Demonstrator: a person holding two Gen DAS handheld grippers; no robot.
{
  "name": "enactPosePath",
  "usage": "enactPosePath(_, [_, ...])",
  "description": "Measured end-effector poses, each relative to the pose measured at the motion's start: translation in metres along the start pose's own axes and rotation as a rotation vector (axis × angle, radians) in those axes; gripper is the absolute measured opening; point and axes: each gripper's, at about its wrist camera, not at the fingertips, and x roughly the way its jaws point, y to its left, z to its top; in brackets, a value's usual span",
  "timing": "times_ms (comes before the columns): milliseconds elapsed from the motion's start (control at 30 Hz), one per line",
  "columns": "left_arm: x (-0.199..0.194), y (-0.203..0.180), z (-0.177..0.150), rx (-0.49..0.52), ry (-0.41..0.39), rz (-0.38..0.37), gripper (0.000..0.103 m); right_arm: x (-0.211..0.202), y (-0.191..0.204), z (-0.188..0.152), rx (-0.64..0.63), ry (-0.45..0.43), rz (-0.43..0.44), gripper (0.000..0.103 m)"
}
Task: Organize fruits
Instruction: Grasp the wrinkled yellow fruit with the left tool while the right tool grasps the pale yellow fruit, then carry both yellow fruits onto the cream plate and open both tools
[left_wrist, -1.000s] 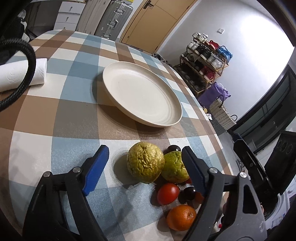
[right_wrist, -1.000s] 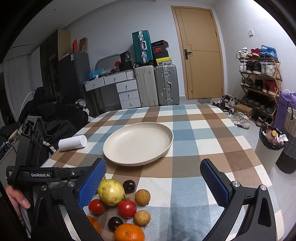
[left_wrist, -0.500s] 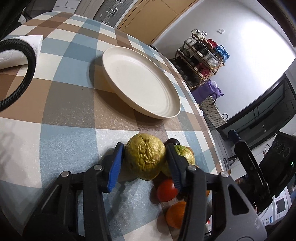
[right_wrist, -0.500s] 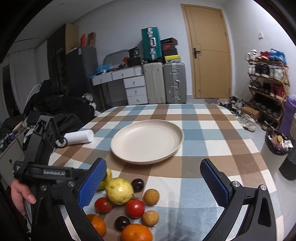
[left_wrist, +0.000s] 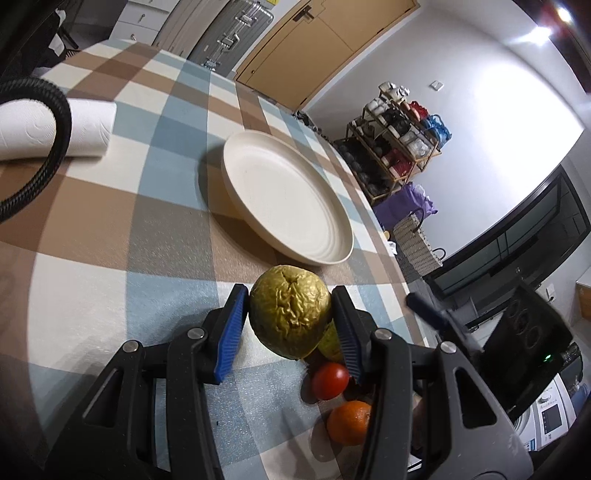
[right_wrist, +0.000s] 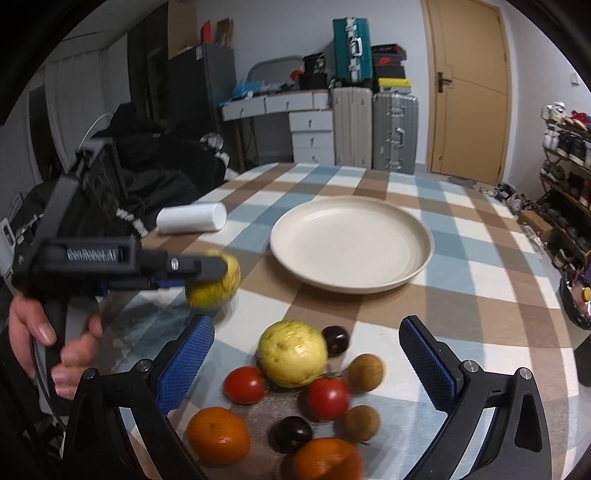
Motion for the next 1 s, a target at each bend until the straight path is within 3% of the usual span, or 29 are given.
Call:
enactPosePath(167, [-0.02,-0.001,0.001,0.0,-0.024,-0.008,0.044,0.012,0.01,-0.001,-0.037,0.051,-0.004,0.092])
enactPosePath(500, [-0.048,0.012,-0.015,-0.007,-0.044,-0.002,0.044,0.029,0.015,-0.008,-0.082,0.134,-0.046,0.049])
enactPosePath(733, [-0.049,0.009,-0.015,-0.002,-0.051,0.009,0.044,0.027,0.012,-0.008,-0.064,0.123,-0.021,0.047])
enactPosePath(1000, [-0.045,-0.003,-0.007,0.02,-0.049,0.01,0.044,0.009,-0.006,0.005,0.028,0.011,0.058,0.047])
